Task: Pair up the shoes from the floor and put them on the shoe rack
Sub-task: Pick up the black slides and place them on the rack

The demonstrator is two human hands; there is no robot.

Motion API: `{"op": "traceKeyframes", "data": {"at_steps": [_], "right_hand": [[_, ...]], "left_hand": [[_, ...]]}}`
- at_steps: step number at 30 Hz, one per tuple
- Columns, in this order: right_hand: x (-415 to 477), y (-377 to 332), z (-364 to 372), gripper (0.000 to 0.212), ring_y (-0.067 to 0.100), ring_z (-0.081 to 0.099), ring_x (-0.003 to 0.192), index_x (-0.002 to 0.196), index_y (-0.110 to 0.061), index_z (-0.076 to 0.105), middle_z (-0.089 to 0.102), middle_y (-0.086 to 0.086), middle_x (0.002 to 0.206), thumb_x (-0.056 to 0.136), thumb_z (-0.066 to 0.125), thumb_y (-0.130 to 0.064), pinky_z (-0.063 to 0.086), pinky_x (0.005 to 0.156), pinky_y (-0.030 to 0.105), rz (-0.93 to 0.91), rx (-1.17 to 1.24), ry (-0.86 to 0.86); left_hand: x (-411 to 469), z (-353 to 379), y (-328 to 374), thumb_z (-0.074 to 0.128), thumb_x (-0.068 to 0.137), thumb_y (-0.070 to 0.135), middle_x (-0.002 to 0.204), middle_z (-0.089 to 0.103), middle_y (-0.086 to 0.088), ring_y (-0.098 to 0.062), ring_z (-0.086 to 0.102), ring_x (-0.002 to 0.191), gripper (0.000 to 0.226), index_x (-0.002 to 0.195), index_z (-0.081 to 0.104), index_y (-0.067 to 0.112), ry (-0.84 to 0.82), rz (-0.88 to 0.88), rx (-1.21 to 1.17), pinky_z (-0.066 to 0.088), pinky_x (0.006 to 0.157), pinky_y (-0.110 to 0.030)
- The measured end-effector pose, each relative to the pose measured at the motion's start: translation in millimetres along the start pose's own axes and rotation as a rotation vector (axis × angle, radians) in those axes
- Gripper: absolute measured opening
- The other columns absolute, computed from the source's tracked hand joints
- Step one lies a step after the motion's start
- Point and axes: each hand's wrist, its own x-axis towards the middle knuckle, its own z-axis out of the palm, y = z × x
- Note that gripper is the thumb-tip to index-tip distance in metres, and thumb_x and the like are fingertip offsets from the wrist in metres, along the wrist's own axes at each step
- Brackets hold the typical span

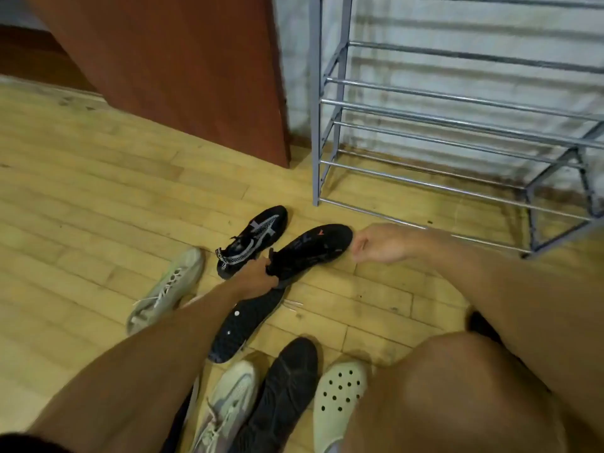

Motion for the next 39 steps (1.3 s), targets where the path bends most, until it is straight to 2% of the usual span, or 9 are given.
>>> {"op": "traceKeyframes", "data": {"at_steps": [7, 13, 17, 23, 28, 31, 34, 37, 39], "right_hand": [[46, 55, 3, 0.033, 0.02, 0.056, 0.112, 0.117, -0.011, 0.066, 0.062, 0.003, 0.12, 0.096, 0.051, -0.033, 0.045, 0.098, 0.033, 0.032, 0.056, -0.026], [58, 95, 12, 0.03, 0.014, 0.053, 0.097, 0.113, -0.016, 0.066, 0.055, -0.006, 0.104, 0.094, 0.055, -0.035, 0.043, 0.087, 0.027, 0.089, 0.193, -0.067], [47, 110, 7, 0.028, 0.013, 0.052, 0.094, 0.113, -0.016, 0.066, 0.054, -0.008, 0.098, 0.094, 0.056, -0.034, 0.04, 0.073, 0.022, 0.116, 0.253, -0.032], [10, 102, 2, 0.016, 0.006, 0.053, 0.07, 0.099, -0.021, 0.066, 0.058, -0.009, 0.083, 0.092, 0.058, -0.034, 0.043, 0.063, 0.022, 0.114, 0.215, 0.059], [-37, 66, -5, 0.028, 0.015, 0.056, 0.075, 0.104, -0.01, 0.066, 0.063, 0.002, 0.088, 0.093, 0.055, -0.033, 0.047, 0.069, 0.027, 0.088, 0.196, 0.073], [-69, 37, -16, 0.038, 0.02, 0.056, 0.086, 0.117, -0.006, 0.063, 0.063, 0.009, 0.104, 0.097, 0.05, -0.035, 0.049, 0.075, 0.031, 0.071, 0.168, 0.121], [-102, 15, -30, 0.047, 0.024, 0.061, 0.096, 0.122, -0.002, 0.059, 0.062, 0.011, 0.116, 0.099, 0.044, -0.041, 0.052, 0.076, 0.031, 0.073, 0.288, 0.175], [-138, 3, -39, 0.05, 0.026, 0.064, 0.106, 0.129, -0.011, 0.052, 0.059, 0.009, 0.124, 0.098, 0.041, -0.048, 0.053, 0.088, 0.035, 0.047, 0.507, 0.27], [-161, 5, -41, 0.043, 0.027, 0.066, 0.098, 0.129, -0.011, 0.053, 0.062, 0.008, 0.115, 0.098, 0.047, -0.04, 0.055, 0.089, 0.038, -0.016, 0.704, 0.423]], "left_hand": [[84, 17, 5, 0.054, 0.089, 0.029, 0.141, 0.039, -0.021, -0.038, 0.046, 0.124, 0.071, 0.147, 0.022, 0.003, 0.034, -0.147, 0.064, 0.045, 0.094, -0.042], [109, 25, 4, 0.065, 0.084, 0.024, 0.122, 0.055, -0.019, -0.036, 0.055, 0.112, 0.047, 0.122, 0.047, 0.003, 0.037, -0.206, 0.264, 0.05, 0.09, -0.044], [98, 29, 12, 0.071, 0.081, 0.024, 0.115, 0.06, -0.015, -0.03, 0.058, 0.104, 0.047, 0.118, 0.054, 0.0, -0.183, -0.259, 0.102, 0.051, 0.085, -0.037], [42, 18, 54, 0.068, 0.085, 0.009, 0.063, 0.042, -0.006, -0.016, 0.037, 0.057, 0.019, 0.091, 0.05, 0.003, -0.223, -0.375, -0.38, 0.033, 0.054, -0.027], [-21, -20, 96, 0.069, 0.084, 0.01, 0.052, 0.046, -0.002, -0.013, 0.037, 0.05, 0.019, 0.079, 0.052, 0.005, -0.119, -0.232, -0.481, 0.029, 0.045, -0.023], [-59, -45, 122, 0.07, 0.084, 0.011, 0.031, 0.041, 0.006, -0.013, 0.03, 0.046, 0.016, 0.092, 0.057, 0.006, -0.081, -0.11, -0.527, 0.025, 0.04, -0.02], [-96, -65, 158, 0.069, 0.085, 0.014, 0.038, 0.047, 0.005, -0.016, 0.032, 0.049, 0.023, 0.104, 0.06, 0.004, -0.078, 0.03, -0.586, 0.025, 0.048, -0.023], [-137, -75, 200, 0.071, 0.083, 0.019, 0.084, 0.066, -0.003, -0.019, 0.05, 0.071, 0.031, 0.11, 0.063, 0.005, -0.093, 0.147, -0.632, 0.037, 0.056, -0.028], [-160, -75, 227, 0.072, 0.082, 0.024, 0.091, 0.065, -0.005, -0.019, 0.053, 0.075, 0.031, 0.107, 0.065, 0.006, -0.081, 0.239, -0.636, 0.04, 0.057, -0.028]]}}
